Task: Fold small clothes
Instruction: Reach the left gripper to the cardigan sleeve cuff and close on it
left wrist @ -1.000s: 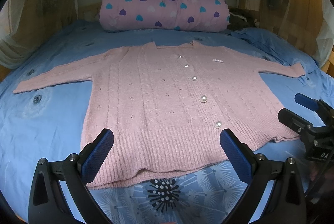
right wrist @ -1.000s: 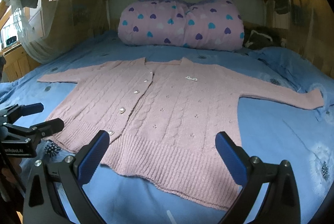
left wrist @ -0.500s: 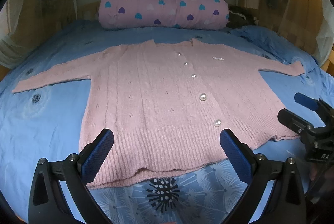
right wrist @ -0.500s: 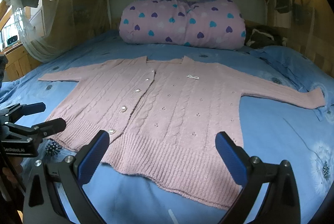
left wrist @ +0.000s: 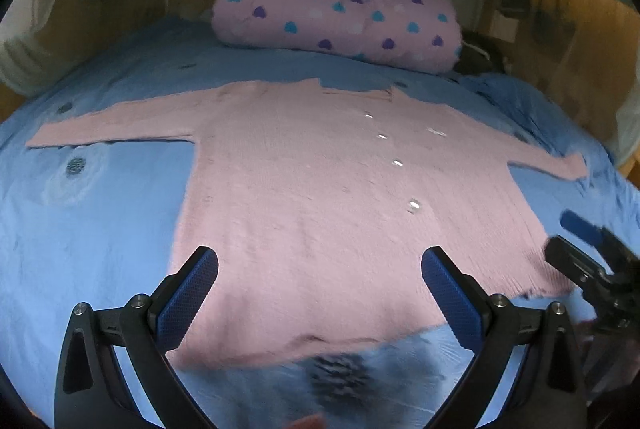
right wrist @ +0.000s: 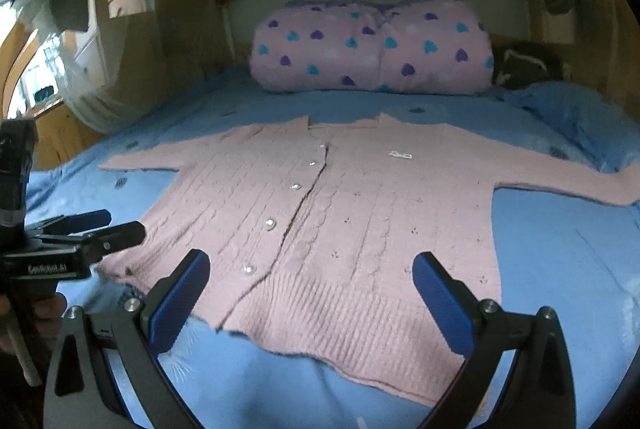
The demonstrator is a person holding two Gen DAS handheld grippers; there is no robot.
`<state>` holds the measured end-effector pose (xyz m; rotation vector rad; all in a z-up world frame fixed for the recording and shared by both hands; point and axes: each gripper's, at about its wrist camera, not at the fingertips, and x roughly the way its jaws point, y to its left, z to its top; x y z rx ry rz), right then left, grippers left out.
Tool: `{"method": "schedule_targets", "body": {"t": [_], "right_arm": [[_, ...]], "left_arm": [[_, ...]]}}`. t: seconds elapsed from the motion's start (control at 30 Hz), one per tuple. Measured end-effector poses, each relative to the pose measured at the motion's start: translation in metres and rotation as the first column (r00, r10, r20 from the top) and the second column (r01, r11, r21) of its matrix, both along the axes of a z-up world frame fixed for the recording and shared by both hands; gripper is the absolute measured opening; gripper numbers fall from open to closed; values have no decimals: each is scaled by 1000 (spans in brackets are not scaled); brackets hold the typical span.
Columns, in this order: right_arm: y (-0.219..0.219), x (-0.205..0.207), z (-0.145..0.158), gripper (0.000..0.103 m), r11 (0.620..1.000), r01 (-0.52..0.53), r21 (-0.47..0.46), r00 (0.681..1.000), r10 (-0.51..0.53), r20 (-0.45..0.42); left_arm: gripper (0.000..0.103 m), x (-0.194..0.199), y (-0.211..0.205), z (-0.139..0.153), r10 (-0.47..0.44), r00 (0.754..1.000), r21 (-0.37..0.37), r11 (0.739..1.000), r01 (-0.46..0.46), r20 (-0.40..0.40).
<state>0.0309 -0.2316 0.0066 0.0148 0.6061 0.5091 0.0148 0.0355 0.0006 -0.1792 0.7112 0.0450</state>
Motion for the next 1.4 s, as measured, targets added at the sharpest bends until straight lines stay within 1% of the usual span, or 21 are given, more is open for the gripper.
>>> {"method": "schedule_targets", "body": {"t": [0.13, 0.23, 0.3, 0.4, 0.43, 0.53, 0.57, 0.63, 0.67, 0.7, 0.73, 0.77, 0.8, 0.87, 0.93, 1.03, 1.1, 1.17, 1.3, 1.37, 1.4], "right_arm": [[1, 22, 5, 103, 997, 2, 79, 996, 5, -83], [3, 47, 15, 103, 994, 17, 112, 995, -6, -101], [4, 66, 26, 103, 994, 30, 105, 997, -22, -74], [0, 88, 40, 103, 989, 39, 142, 999, -43, 26], [-4, 93, 42, 103, 984, 44, 172, 998, -51, 39], [-16, 111, 37, 103, 961, 71, 268, 997, -66, -27], [-20, 116, 32, 103, 952, 81, 294, 996, -68, -57], [-26, 124, 23, 103, 941, 104, 323, 991, -72, -109], [-27, 127, 18, 103, 937, 110, 333, 989, -71, -126], [-28, 128, 13, 103, 934, 115, 337, 988, -72, -137], [-28, 130, 8, 103, 938, 127, 323, 986, -84, -144], [-26, 131, 4, 103, 945, 138, 296, 984, -98, -147], [-24, 133, 1, 103, 954, 147, 262, 983, -112, -144], [-19, 137, -5, 103, 968, 153, 196, 982, -127, -139], [-16, 140, -7, 103, 973, 141, 183, 983, -117, -140], [-11, 143, -10, 103, 976, 120, 180, 985, -94, -145], [-8, 145, -11, 103, 979, 107, 174, 986, -81, -149], [-5, 146, -16, 103, 983, 98, 158, 985, -73, -159], [-5, 148, -27, 103, 985, 103, 141, 977, -74, -198], [-7, 150, -30, 103, 983, 111, 145, 974, -79, -213], [-7, 151, -31, 103, 983, 112, 147, 973, -79, -216]], "left_arm": [[99, 9, 55, 11, 95, 995, -26, 995, -94, 27], [99, 21, 112, 15, 171, 985, -116, 979, -168, 20], [99, 29, 150, 13, 220, 975, -178, 960, -217, -3], [99, 44, 219, 7, 340, 938, -242, 906, -348, -74], [99, 48, 249, 3, 383, 919, -283, 874, -394, -95], [99, 54, 316, -5, 456, 885, -368, 810, -456, -94], [99, 56, 336, -7, 479, 874, -371, 799, -473, -83], [99, 58, 375, -16, 544, 836, -325, 779, -537, -77], [99, 59, 393, -22, 571, 816, -318, 760, -567, -88], [98, 60, 409, -29, 589, 801, -330, 739, -587, -106], [98, 60, 431, -40, 619, 775, -361, 699, -618, -129], [97, 60, 446, -47, 639, 756, -381, 669, -638, -143], [97, 60, 460, -53, 653, 742, -404, 645, -649, -151], [97, 61, 483, -68, 666, 730, -473, 600, -645, -151], [97, 64, 497, -75, 678, 725, -499, 590, -634, -120], [97, 67, 510, -76, 681, 729, -518, 598, -611, -74], [97, 71, 515, -77, 689, 723, -527, 597, -605, -49], [97, 81, 526, -77, 696, 717, -522, 601, -605, -30], [97, 96, 525, -74, 698, 716, -510, 613, -603, -8], [94, 96, 528, -73, 699, 715, -521, 613, -594, 8], [87, 92, 529, -73, 702, 712, -526, 611, -591, 16]]}}
